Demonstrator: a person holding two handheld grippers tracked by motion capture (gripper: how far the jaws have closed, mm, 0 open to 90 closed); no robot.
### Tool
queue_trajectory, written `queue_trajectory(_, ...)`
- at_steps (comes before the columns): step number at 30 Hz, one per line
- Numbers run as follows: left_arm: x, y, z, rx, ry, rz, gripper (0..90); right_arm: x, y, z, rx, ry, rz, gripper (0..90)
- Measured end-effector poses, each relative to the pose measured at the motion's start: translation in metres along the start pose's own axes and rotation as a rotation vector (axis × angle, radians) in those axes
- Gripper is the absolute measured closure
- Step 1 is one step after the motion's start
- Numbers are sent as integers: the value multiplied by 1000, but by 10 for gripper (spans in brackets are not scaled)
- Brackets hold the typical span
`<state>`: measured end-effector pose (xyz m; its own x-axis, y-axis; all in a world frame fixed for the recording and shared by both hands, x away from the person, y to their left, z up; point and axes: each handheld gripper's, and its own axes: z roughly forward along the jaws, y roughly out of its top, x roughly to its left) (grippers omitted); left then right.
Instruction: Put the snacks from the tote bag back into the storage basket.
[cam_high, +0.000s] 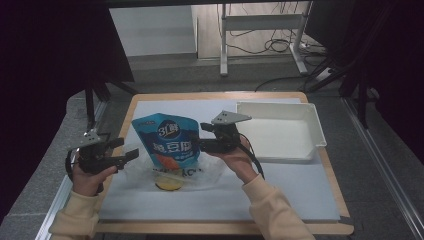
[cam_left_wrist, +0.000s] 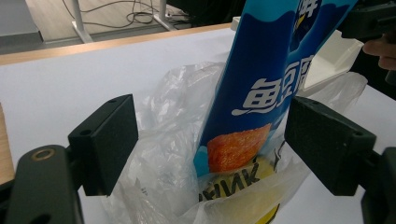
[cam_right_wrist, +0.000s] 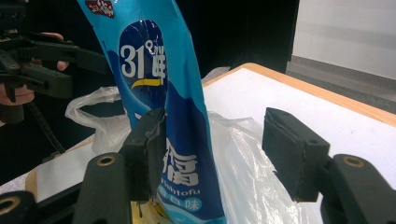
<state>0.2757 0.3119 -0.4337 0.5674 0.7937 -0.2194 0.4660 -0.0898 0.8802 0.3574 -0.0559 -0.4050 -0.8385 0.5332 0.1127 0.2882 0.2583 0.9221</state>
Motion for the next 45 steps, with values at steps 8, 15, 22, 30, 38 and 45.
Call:
queue_trajectory(8,-1,0,2,3,2,1,180,2,5,11,0,7,-1,448)
queue_trajectory(15,1,0,2,4,5,-5,181,8,17,21,-1,41,-24,597)
queue_trajectory(22,2,0,1,0,7,-8,180,9,20,29,19,90,-49,776)
queue_trajectory(30,2,-1,2,4,8,-8,181,3,20,30,16,138,-61,860)
queue_trajectory(38,2,-1,2,4,10,-11,181,3,19,31,6,139,-73,878)
queue_trajectory(45,3,-1,2,4,12,-13,181,6,19,31,-2,132,-77,879)
